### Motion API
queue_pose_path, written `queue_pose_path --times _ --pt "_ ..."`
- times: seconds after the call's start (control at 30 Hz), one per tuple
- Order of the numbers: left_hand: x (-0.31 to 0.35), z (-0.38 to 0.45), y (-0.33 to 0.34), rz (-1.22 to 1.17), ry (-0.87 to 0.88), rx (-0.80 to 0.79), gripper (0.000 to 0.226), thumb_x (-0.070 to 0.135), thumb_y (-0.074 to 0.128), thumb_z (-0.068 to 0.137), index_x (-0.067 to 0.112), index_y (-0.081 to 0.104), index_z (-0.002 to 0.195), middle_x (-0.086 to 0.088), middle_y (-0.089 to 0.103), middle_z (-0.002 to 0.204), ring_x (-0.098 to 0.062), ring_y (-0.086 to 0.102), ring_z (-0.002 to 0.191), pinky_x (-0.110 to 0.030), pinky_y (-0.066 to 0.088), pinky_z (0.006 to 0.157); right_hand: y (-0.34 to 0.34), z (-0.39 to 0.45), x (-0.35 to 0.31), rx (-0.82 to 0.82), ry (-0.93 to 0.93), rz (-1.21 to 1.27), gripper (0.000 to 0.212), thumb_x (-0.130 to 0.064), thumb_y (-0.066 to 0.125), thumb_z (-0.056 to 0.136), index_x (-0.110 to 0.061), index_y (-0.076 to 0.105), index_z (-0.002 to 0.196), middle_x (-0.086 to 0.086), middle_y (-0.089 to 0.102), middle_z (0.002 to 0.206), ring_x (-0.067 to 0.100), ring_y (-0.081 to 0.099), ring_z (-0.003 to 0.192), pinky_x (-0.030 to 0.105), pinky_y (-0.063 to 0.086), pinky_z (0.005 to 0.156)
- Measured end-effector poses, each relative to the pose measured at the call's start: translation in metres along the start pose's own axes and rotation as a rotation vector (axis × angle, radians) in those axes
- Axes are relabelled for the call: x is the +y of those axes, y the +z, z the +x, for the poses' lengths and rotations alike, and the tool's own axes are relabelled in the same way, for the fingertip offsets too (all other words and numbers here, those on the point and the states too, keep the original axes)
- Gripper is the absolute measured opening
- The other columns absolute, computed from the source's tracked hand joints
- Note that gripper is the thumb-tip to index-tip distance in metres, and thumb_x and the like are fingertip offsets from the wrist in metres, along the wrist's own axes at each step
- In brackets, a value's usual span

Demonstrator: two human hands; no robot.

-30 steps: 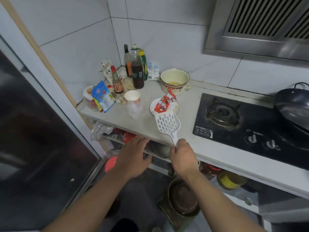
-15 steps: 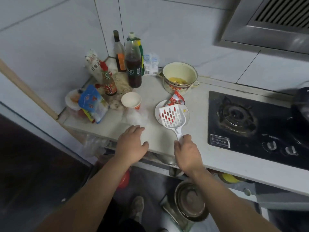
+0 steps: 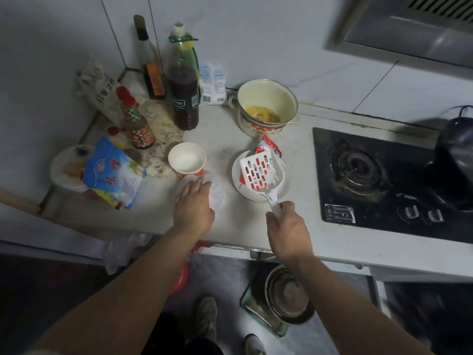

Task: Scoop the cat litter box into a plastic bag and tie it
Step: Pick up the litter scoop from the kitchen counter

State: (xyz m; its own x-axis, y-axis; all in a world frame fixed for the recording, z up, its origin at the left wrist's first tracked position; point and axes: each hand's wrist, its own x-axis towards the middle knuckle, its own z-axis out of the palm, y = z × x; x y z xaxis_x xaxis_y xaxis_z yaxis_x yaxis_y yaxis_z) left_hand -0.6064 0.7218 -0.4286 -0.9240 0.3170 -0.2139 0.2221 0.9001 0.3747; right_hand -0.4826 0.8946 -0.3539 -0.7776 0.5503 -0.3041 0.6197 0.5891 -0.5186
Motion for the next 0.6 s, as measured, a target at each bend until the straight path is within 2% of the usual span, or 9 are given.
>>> queue_pose_path --times 0.13,0.27,0.4,0.6 --pt "-0.008 0.013 0.011 0.034 0.020 -0.016 0.071 0.016 0.065 0.086 0.022 0.038 0.151 -0.003 0.034 0.161 -0.027 0.025 0.150 -0.043 0.026 0.120 0.003 0.004 -0.004 0.011 0.025 0.001 0.018 -0.032 0.047 0.101 -0.016 0.042 0.106 0.010 0.062 0.092 0.035 0.060 0.082 0.042 0.050 0.074" --pt "-0.012 0.022 0.018 0.062 0.031 0.012 0.052 0.010 0.063 0.083 0.021 0.056 0.134 -0.004 0.054 0.138 -0.029 0.042 0.134 -0.041 0.033 0.111 0.006 0.003 -0.007 0.029 0.007 -0.008 0.023 -0.029 0.051 0.101 -0.012 0.045 0.116 0.013 0.065 0.099 0.036 0.062 0.087 0.040 0.050 0.075" --pt "-0.016 0.024 0.020 0.016 0.049 0.058 0.048 0.002 0.058 0.078 0.022 0.065 0.122 -0.004 0.060 0.126 -0.031 0.050 0.122 -0.043 0.040 0.103 0.005 -0.001 -0.007 0.040 0.003 0.030 0.024 -0.028 0.052 0.101 -0.011 0.046 0.117 0.013 0.065 0.098 0.036 0.062 0.087 0.042 0.050 0.076" --pt "0.001 -0.001 0.009 -0.008 0.134 0.136 0.049 -0.002 0.061 0.073 0.023 0.068 0.115 -0.002 0.063 0.117 -0.031 0.053 0.113 -0.042 0.039 0.096 -0.002 -0.018 0.001 0.074 0.014 0.050 0.018 -0.029 0.051 0.101 -0.016 0.043 0.110 0.009 0.063 0.094 0.031 0.057 0.081 0.037 0.045 0.071"
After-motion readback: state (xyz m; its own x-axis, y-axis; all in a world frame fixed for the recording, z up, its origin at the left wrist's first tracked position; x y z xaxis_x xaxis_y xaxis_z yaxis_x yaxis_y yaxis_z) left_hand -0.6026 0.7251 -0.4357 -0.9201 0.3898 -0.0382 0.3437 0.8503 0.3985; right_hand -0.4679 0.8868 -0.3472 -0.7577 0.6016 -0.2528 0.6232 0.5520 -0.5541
